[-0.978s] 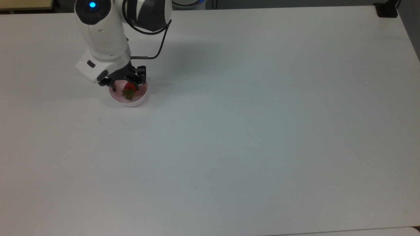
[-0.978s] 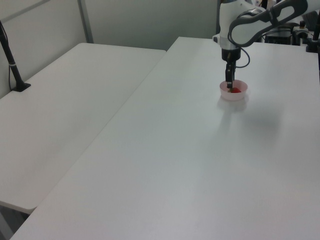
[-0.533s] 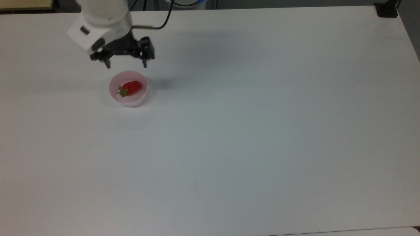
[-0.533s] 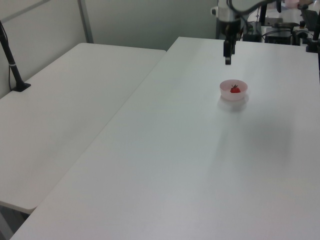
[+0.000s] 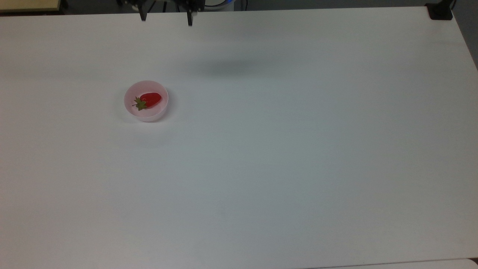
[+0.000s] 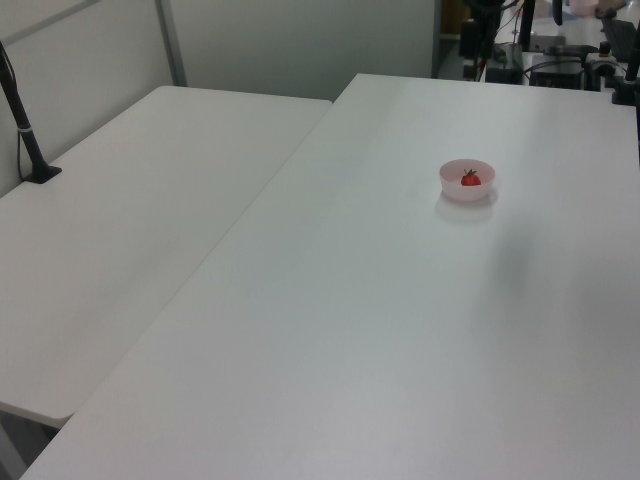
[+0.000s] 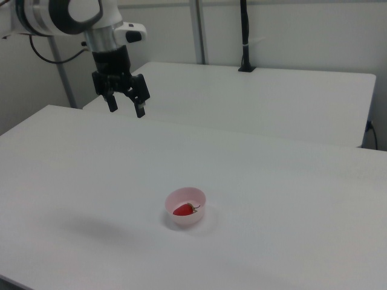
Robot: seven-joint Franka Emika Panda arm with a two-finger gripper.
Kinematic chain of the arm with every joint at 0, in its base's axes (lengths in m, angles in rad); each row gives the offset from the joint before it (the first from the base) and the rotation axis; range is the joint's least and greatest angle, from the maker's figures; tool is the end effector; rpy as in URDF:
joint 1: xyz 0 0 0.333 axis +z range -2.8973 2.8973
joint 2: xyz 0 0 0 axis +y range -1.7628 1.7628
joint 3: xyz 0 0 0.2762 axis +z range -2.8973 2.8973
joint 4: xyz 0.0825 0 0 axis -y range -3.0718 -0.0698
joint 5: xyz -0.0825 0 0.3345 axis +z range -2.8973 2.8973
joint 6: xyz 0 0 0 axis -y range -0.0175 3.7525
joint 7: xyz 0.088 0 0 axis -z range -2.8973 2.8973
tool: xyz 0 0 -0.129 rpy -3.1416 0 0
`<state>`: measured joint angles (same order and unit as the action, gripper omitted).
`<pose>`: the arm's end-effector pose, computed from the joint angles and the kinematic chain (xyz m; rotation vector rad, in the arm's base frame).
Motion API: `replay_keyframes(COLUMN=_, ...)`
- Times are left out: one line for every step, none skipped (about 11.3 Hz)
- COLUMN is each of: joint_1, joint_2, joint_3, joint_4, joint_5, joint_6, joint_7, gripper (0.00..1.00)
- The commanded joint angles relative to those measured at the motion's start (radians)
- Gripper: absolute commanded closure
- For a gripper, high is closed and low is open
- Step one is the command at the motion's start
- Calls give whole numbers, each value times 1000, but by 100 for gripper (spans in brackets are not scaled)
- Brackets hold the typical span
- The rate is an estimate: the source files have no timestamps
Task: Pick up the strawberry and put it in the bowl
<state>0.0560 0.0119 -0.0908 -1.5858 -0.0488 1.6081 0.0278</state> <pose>0.5112 -0.0237 0.5538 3.0902 -0.0943 0.0159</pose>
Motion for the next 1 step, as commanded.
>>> replay_keyframes(joint_1=19, joint_2=-29, joint_3=-6, joint_4=-23, joint_5=6, joint_6=-39, joint_7=17, gripper=0)
